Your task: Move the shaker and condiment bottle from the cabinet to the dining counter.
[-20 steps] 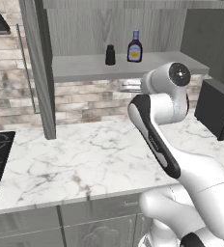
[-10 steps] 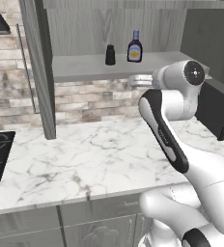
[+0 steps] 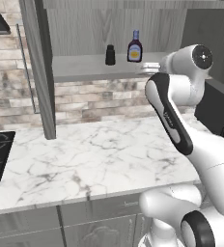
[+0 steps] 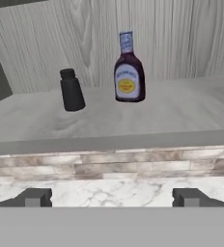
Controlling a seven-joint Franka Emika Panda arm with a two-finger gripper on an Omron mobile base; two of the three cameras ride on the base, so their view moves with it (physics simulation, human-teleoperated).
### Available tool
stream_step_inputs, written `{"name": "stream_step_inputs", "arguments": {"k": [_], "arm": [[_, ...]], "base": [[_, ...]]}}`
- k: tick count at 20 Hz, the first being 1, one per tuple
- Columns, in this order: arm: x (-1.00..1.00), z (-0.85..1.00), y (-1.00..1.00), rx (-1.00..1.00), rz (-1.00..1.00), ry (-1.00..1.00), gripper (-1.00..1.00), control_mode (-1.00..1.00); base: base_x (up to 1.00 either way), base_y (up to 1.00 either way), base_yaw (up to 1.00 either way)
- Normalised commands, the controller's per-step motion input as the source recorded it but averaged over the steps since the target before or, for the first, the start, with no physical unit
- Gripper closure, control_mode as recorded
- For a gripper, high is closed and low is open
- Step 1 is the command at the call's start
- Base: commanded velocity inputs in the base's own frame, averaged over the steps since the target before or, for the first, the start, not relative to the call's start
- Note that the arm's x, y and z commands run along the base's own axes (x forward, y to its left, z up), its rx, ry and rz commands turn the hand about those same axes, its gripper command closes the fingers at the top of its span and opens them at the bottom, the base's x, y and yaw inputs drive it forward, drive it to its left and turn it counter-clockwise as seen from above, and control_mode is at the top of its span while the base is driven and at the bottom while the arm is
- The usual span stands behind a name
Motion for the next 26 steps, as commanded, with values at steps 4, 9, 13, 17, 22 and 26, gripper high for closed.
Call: {"name": "stream_step_inputs", "arguments": {"k": [4,9,13,17,22,26], "arm": [[0.30,0.10,-0.21,0.00,0.08,-0.01,-1.00,-1.00],[0.27,0.19,-0.19,0.00,0.15,0.00,-1.00,-1.00],[0.20,0.15,-0.16,0.00,0.07,0.00,-1.00,-1.00],[0.20,0.06,-0.01,0.00,0.00,0.00,-1.00,-1.00],[0.25,0.03,0.00,0.00,0.00,0.00,-1.00,-1.00],[0.23,0.04,0.00,0.00,0.00,0.00,-1.00,-1.00]], "base": [[0.00,0.00,0.00],[0.00,0.00,0.00],[0.00,0.00,0.00],[0.00,0.00,0.00],[0.00,0.00,0.00],[0.00,0.00,0.00]]}}
